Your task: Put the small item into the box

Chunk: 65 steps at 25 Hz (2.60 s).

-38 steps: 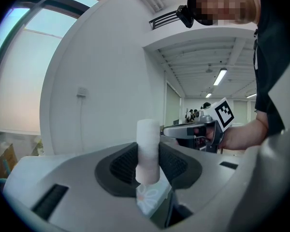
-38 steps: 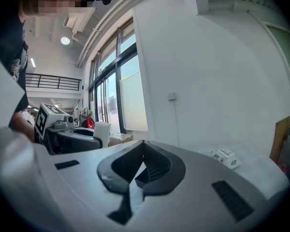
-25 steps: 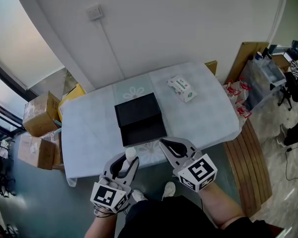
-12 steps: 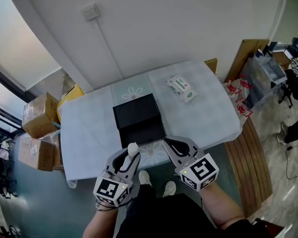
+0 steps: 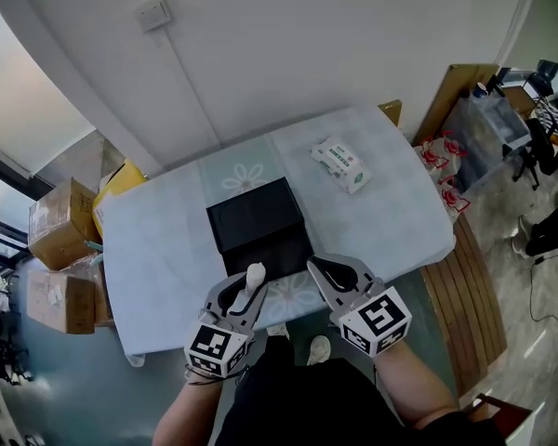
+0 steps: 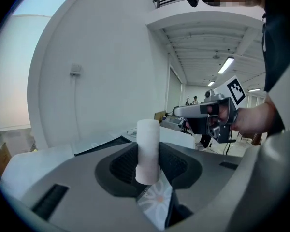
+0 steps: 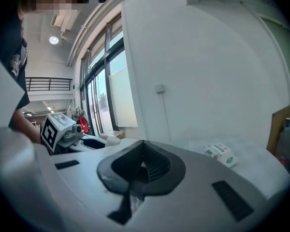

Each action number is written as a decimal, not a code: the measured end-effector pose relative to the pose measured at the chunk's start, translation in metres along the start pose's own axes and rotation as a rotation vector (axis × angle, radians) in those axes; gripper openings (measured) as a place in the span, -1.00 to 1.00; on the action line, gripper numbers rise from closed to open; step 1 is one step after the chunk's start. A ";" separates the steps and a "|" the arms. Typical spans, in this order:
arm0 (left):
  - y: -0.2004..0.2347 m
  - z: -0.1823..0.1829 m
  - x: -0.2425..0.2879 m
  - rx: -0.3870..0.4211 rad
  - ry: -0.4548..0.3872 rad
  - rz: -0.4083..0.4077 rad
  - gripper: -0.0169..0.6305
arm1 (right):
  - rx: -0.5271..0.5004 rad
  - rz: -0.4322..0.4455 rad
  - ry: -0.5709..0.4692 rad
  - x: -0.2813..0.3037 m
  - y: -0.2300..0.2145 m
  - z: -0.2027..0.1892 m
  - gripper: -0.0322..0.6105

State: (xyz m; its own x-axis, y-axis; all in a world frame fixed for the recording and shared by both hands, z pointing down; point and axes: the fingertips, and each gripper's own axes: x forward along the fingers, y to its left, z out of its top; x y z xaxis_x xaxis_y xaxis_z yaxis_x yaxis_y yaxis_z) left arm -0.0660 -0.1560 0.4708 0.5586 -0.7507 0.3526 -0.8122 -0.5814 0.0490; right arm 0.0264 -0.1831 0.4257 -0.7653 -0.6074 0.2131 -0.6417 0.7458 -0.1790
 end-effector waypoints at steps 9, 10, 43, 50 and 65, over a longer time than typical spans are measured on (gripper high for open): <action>0.034 -0.036 0.036 0.061 0.112 -0.074 -0.54 | 0.041 -0.060 0.042 0.037 -0.015 -0.014 -0.87; 0.035 -0.042 0.040 0.076 0.132 -0.083 -0.54 | 0.047 -0.068 0.047 0.040 -0.017 -0.017 -0.87; 0.043 -0.167 0.134 0.333 0.746 -0.219 -0.54 | 0.200 -0.229 0.122 0.040 -0.059 -0.071 -0.87; 0.041 -0.173 0.140 0.337 0.778 -0.225 -0.53 | 0.214 -0.228 0.125 0.037 -0.065 -0.074 -0.87; 0.038 -0.169 0.144 0.319 0.751 -0.200 -0.32 | 0.212 -0.216 0.117 0.025 -0.069 -0.073 -0.87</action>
State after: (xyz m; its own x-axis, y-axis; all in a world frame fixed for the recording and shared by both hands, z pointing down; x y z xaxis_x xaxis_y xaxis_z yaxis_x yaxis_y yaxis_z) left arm -0.0450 -0.2329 0.6812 0.3354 -0.2812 0.8991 -0.5599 -0.8270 -0.0498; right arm 0.0546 -0.2297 0.5131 -0.6071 -0.7007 0.3749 -0.7943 0.5220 -0.3108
